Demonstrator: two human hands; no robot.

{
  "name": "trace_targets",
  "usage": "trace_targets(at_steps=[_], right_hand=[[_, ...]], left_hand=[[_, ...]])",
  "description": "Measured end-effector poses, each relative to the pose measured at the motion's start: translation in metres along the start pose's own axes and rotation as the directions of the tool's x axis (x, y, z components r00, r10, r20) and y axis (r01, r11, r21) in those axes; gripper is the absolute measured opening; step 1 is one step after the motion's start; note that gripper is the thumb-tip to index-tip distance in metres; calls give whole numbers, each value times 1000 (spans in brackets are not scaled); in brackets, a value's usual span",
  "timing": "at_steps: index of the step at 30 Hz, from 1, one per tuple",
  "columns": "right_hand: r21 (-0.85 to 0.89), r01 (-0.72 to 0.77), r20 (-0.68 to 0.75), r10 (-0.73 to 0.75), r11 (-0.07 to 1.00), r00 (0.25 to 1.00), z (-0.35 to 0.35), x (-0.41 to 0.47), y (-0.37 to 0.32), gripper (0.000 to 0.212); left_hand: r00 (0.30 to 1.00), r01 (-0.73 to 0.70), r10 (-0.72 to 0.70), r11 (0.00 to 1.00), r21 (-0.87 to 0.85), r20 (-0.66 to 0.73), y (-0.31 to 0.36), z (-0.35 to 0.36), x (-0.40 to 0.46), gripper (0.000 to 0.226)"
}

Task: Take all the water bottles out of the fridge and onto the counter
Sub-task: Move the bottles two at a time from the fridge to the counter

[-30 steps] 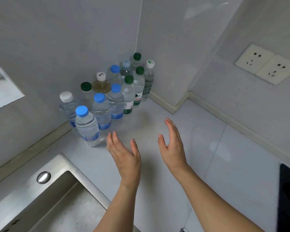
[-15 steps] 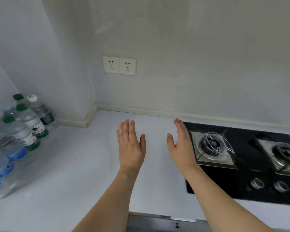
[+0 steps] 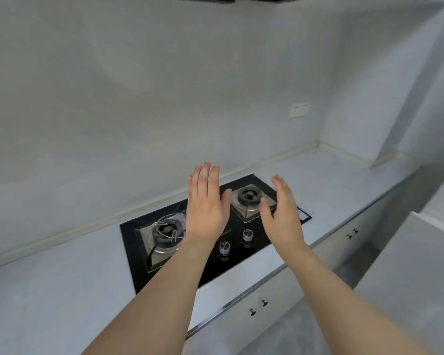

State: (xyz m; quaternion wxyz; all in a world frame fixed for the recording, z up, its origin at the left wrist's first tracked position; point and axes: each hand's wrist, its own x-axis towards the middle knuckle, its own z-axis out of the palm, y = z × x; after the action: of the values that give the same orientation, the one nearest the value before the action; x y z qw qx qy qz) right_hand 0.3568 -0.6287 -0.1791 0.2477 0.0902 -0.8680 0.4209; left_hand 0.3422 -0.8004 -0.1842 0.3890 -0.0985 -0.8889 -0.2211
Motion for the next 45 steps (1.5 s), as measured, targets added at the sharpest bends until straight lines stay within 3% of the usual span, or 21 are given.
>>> trace_targets(at_steps=[6, 11, 18, 30, 34, 40, 45], right_hand=[[-62, -138, -186, 125, 988, 975, -95, 7, 69, 51], [-106, -233, -265, 199, 967, 944, -134, 14, 121, 52], [-138, -325, -336, 265, 935, 904, -174, 63, 204, 53], [-231, -372, -423, 252, 899, 870, -252, 190, 316, 53], [-262, -441, -510, 265, 858, 818, -301, 194, 353, 52], [-233, -568, -671, 293, 789, 681, -380, 183, 404, 50], [-218, -596, -745, 262, 773, 613, -447, 169, 449, 50]], left_hand=[[978, -177, 189, 977, -120, 94, 100, 72, 33, 53], [952, -246, 275, 949, -199, 134, 150, 134, 48, 56], [933, -258, 317, 920, -295, 173, 194, 242, 87, 53], [917, -269, 363, 868, -417, 164, 279, 392, 199, 52], [878, -317, 443, 821, -474, 182, 331, 431, 214, 52], [790, -400, 587, 712, -577, 175, 435, 482, 216, 54], [748, -379, 649, 590, -713, 140, 531, 514, 207, 55]])
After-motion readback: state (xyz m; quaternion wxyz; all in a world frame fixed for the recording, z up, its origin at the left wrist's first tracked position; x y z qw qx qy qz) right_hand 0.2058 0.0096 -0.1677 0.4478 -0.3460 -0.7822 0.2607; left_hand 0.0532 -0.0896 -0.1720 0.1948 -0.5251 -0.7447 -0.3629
